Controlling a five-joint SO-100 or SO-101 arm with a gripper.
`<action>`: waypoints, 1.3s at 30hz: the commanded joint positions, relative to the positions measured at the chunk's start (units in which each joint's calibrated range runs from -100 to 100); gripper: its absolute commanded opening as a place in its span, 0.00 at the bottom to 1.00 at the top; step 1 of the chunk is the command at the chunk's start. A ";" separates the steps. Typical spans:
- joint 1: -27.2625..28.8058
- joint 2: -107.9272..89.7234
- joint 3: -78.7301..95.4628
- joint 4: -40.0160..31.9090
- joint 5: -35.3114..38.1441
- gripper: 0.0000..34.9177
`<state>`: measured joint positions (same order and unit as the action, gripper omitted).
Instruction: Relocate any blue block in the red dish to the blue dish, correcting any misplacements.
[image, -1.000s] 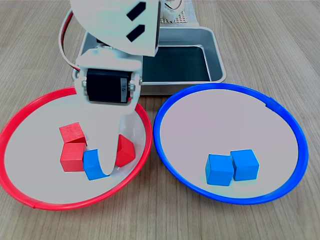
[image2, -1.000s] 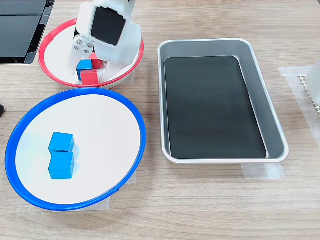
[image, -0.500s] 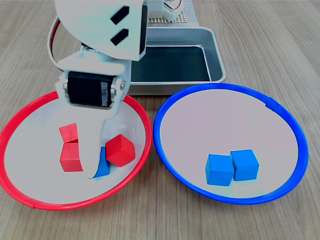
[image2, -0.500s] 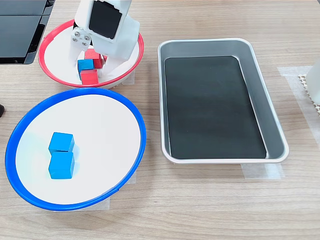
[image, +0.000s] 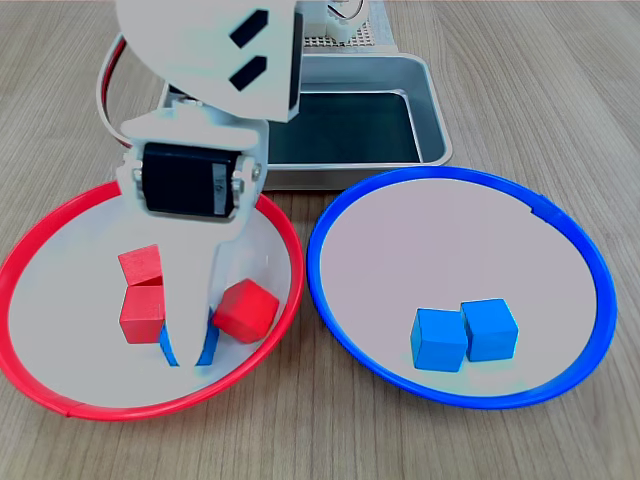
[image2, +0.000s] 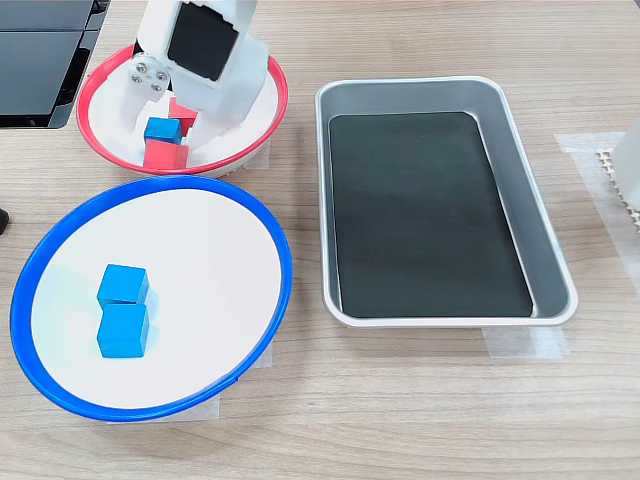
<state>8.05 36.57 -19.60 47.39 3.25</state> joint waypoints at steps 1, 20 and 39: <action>-0.48 -0.20 -0.75 -0.55 0.05 0.37; 2.16 0.91 -2.29 -0.46 0.20 0.35; 2.06 -0.88 -1.66 -4.34 -0.63 0.01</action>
<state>9.91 38.11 -20.15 43.64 2.86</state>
